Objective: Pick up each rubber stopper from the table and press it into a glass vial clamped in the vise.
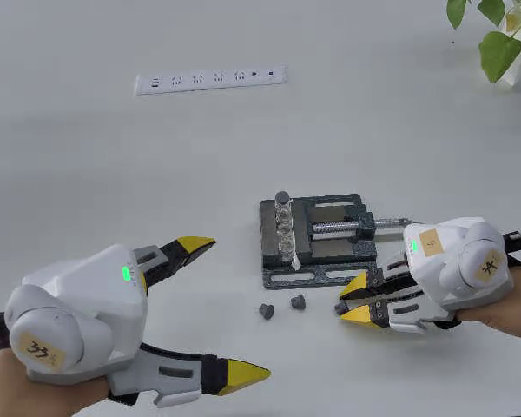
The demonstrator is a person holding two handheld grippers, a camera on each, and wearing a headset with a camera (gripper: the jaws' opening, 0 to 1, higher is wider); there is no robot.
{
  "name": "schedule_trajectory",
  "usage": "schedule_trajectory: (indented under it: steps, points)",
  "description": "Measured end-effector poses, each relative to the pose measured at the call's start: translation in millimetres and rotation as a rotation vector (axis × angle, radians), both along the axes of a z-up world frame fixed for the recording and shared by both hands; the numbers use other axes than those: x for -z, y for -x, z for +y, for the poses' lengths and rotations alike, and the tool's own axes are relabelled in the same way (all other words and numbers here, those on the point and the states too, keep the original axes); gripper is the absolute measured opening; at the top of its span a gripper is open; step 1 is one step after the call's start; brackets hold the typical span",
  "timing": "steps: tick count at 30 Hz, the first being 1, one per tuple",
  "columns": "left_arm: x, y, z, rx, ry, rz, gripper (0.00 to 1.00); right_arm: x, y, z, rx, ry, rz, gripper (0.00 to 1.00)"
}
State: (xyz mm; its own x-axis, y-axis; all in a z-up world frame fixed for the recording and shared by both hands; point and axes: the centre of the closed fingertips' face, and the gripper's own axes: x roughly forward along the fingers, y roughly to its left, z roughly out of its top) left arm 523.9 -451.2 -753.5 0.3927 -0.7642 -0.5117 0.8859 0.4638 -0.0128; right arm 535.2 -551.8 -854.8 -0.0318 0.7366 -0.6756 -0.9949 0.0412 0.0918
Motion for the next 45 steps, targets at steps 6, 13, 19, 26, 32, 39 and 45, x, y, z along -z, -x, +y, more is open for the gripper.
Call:
schedule_trajectory:
  steps: [6,13,19,26,32,39,45]
  points:
    - [0.2,-0.4,-2.2,0.003,0.003,0.001,0.89,0.8,-0.7,-1.2,0.006,0.003,0.002,0.07]
    - [-1.1,-2.0,-5.3,0.013,0.008,-0.003,0.89,-0.3,-0.1,0.4,0.019,0.003,0.011,0.07]
    - [-5.7,-4.2,-9.0,0.018,0.019,-0.011,0.87,-10.3,2.3,2.1,0.034,-0.009,0.012,0.06]
    - [-16.1,-3.7,-17.4,0.036,0.036,-0.032,0.84,-34.2,1.3,1.8,0.065,-0.055,0.007,0.06]
    - [-31.7,-4.4,-26.1,0.057,0.053,-0.072,0.77,-69.7,1.3,4.4,0.095,-0.129,0.002,0.06]
    - [-58.2,-9.4,-32.2,0.034,0.142,-0.066,0.65,-121.8,3.7,9.8,0.120,-0.219,-0.045,0.06]
    - [-79.5,-9.0,-37.0,0.016,0.236,-0.041,0.58,-156.5,10.0,15.4,0.126,-0.265,-0.101,0.06]
